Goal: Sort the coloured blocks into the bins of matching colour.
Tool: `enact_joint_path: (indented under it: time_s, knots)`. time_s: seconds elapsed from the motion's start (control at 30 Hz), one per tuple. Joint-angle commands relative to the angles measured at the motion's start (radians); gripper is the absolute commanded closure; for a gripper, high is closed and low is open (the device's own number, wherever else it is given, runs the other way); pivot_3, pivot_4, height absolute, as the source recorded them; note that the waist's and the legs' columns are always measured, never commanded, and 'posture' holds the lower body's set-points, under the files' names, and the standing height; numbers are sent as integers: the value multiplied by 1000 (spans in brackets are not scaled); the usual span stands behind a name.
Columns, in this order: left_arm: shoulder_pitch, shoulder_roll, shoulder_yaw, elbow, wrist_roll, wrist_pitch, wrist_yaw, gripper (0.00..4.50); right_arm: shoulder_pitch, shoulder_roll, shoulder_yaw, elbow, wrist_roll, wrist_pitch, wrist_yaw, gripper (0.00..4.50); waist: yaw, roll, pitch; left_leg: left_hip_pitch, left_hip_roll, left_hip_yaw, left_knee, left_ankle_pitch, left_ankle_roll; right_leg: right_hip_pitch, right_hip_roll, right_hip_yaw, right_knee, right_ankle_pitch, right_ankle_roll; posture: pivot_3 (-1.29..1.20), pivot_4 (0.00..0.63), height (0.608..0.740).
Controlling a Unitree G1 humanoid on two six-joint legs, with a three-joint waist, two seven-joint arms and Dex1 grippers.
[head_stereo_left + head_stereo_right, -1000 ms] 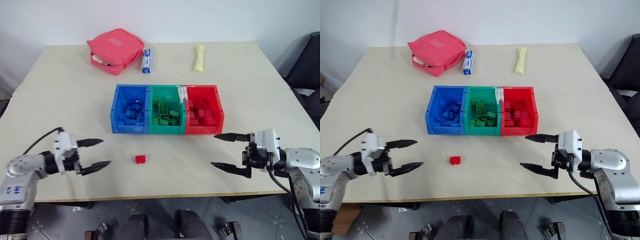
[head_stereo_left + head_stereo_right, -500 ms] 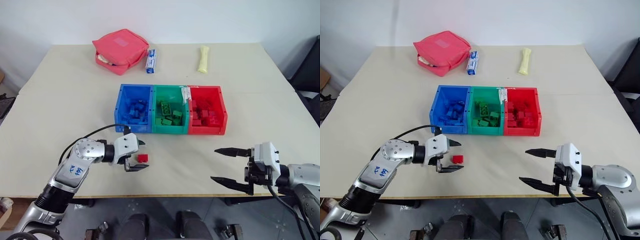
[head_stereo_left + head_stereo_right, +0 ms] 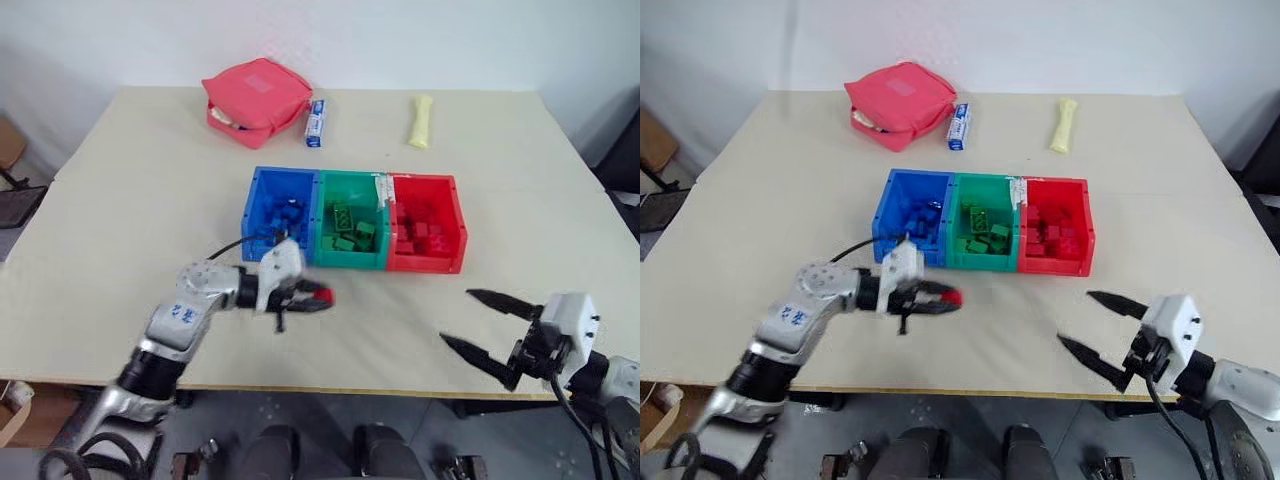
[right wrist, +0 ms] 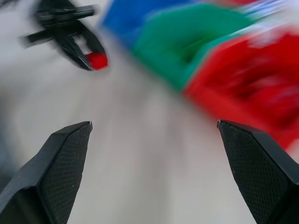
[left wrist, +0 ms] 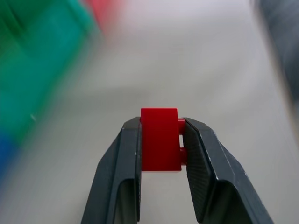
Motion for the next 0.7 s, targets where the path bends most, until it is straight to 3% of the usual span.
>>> enact_joint_path:
  time_s: [0.03, 0.27, 0.4, 0.57, 0.7]
  knots:
    - [-121, -99, 12, 51, 10, -82, 88, 3584, 6, 95, -76, -65, 5, -27, -174, 0, 4, 0, 0, 0, 0, 0, 1, 0, 0, 1, 0, 0, 0, 0, 1, 0, 150, 740]
    - [-428, -331, -64, 534, 192, -386, 253, 3584, 48, 152, -51, -132, -85, -19, -318, 0, 9, -1, 0, 2, -3, 3, 1, 0, 2, 2, 2, 1, -1, 1, 3, 0, 150, 740]
    - [-552, -382, -86, 817, 272, -578, 280, 3584, 72, 162, -19, -192, -102, -9, -358, 0, -2, -1, 0, 2, -3, 5, 0, 0, 3, 2, 6, 2, -1, 1, 4, 0, 150, 740]
    - [-633, -418, -48, 1029, 284, -679, 299, 1997, 111, 186, 16, -230, -111, -3, -395, 0, -9, -1, 0, 2, -3, 5, -1, 0, 3, 1, 6, 3, -1, 1, 4, 0, 150, 740]
    - [-638, -411, -13, 1060, 256, -713, 242, 786, 127, 208, 66, -240, -144, -21, -408, 0, -8, -1, 0, 2, -3, 5, -1, 0, 3, 1, 6, 3, 0, 1, 4, 0, 150, 740]
